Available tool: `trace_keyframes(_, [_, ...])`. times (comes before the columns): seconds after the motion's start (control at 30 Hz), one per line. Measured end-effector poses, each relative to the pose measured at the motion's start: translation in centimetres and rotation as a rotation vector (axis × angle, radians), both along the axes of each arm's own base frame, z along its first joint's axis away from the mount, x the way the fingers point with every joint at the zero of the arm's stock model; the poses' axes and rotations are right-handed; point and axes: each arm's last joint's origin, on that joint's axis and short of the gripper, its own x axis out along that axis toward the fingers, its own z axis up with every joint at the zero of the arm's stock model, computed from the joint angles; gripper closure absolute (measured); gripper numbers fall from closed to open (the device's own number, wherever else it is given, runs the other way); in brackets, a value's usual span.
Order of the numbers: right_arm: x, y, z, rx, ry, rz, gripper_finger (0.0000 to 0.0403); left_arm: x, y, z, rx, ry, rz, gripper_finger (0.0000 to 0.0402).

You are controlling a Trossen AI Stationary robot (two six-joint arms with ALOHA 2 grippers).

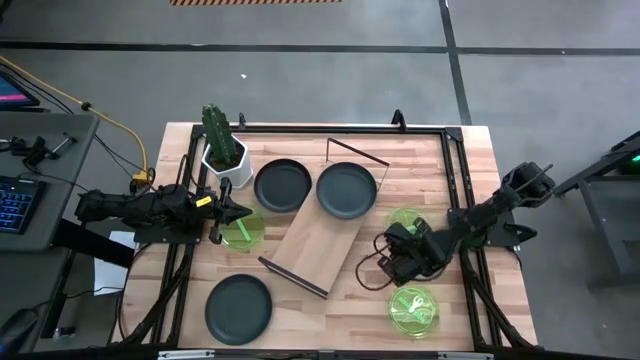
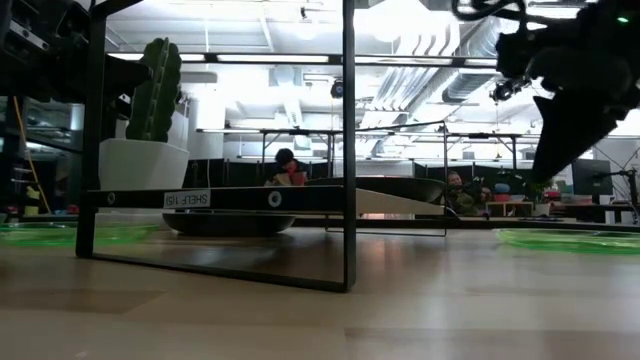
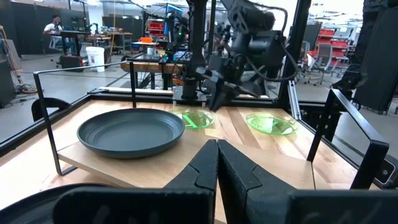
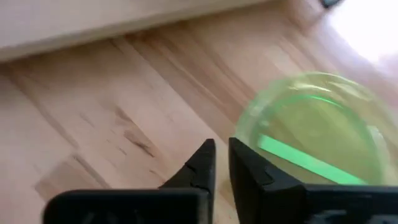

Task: Place and stack plates onto a shelf
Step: Put the top right green plate on the shelf

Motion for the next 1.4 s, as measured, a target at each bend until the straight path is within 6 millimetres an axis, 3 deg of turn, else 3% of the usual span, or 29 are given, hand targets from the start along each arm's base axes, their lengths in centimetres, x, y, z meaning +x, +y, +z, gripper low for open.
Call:
trace_keyframes(0.17, [-0.6,0.4,-2.0,-0.063,-0.168,-0.005,0.0315,0.0,0.0,0.0,0.000,0.001,0.000,0.0401])
trace_keyframes(0.43, [-1.6,-1.0,-4.4,-0.088,-0.173,-0.014,0.0239,0.0,0.0,0.0,0.000,0.000,0.000,0.0401])
trace_keyframes(0.9, [0.9,-1.2,-7.3,-0.237,0.015,0.067,0.0234,0.0,0.0,0.0,0.000,0.000,0.000,0.0401])
trace_keyframes(1.2, [1.8,-0.8,-7.0,-0.358,0.114,0.025,0.0234,0.0,0.0,0.0,0.000,0.001,-0.001,0.0401])
trace_keyframes(1.4, [1.0,-1.3,-6.7,-0.341,0.105,-0.137,0.0234,0.0,0.0,0.0,0.000,0.001,0.000,0.0401])
